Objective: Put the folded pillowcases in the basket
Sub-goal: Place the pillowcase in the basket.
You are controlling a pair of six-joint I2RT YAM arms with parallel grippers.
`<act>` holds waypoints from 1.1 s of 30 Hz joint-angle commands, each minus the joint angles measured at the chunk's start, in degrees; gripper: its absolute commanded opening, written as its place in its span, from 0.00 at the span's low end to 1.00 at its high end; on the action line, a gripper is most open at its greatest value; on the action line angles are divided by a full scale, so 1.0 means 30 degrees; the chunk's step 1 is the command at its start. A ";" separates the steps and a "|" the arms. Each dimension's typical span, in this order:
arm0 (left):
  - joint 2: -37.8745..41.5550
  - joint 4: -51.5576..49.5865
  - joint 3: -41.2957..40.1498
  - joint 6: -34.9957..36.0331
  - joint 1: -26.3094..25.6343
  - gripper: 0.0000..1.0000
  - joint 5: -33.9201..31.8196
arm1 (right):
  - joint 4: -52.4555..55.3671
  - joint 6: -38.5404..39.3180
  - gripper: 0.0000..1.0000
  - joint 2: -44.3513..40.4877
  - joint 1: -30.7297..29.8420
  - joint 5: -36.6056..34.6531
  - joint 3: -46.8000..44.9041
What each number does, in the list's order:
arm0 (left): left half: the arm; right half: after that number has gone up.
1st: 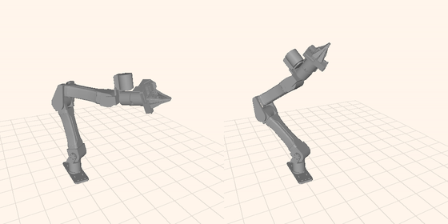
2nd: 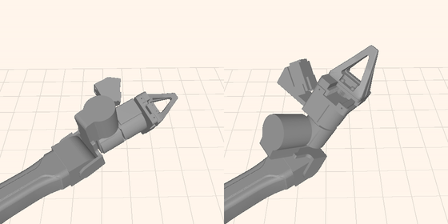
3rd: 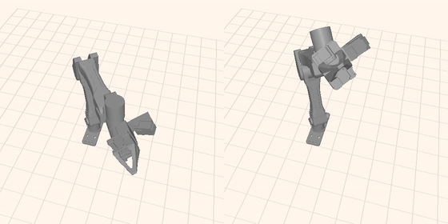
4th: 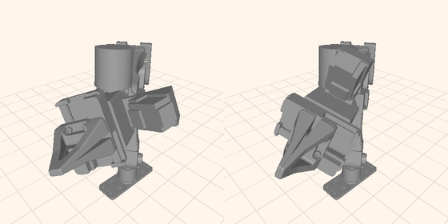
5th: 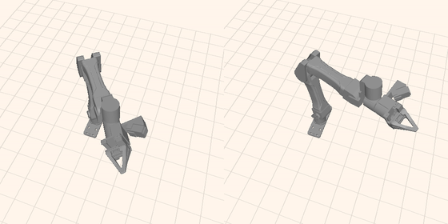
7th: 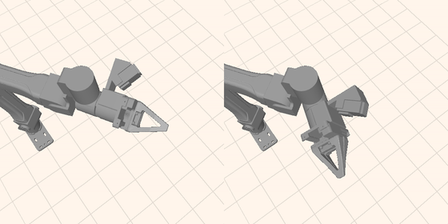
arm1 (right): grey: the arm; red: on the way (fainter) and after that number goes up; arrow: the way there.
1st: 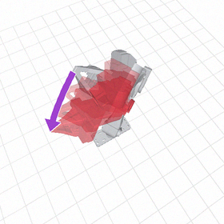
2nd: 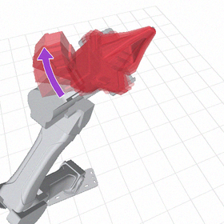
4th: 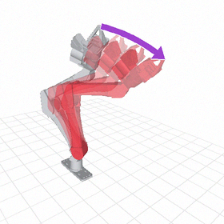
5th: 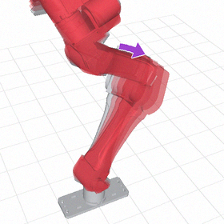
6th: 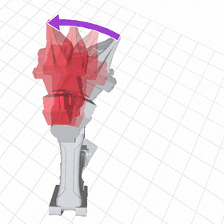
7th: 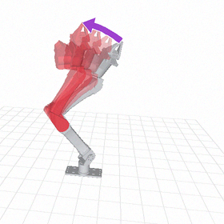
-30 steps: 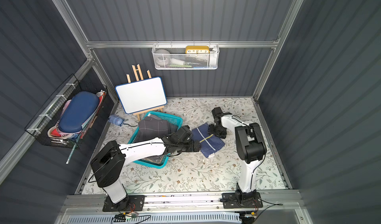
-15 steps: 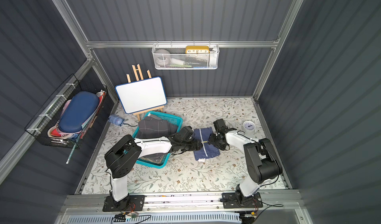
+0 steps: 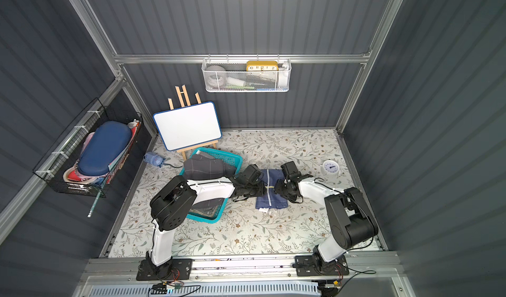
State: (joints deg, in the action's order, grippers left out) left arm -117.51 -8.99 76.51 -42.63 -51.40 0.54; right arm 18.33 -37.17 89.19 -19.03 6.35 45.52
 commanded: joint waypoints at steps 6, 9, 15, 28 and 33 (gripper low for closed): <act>0.2666 -0.6668 0.2972 0.3316 -0.0112 0.05 -0.2610 | 0.2459 0.0357 0.75 -0.3527 -0.0103 -0.1582 -0.0331; 0.4131 -0.8646 0.3638 0.4809 -0.0182 0.01 -0.2845 | 0.3557 0.0404 0.77 -0.5089 -0.0099 -0.1675 -0.0576; 0.8293 -1.1081 0.4034 0.7140 -0.0167 0.00 -0.2764 | 0.4197 0.0477 0.79 -0.7855 -0.0117 -0.1820 -0.1291; 1.3124 -1.6930 0.3959 0.8243 0.3516 0.01 -0.5463 | 0.4816 0.0361 0.79 -0.8767 -0.0132 -0.1539 -0.1754; 1.3216 -1.6482 0.2837 0.9025 0.4489 0.01 -0.5884 | 0.4950 0.0315 0.79 -0.8924 -0.0120 -0.1673 -0.1963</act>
State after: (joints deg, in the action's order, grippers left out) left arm -78.43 -56.86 86.80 -18.48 -38.54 -16.01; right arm 31.81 -36.36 63.11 -19.09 1.89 40.42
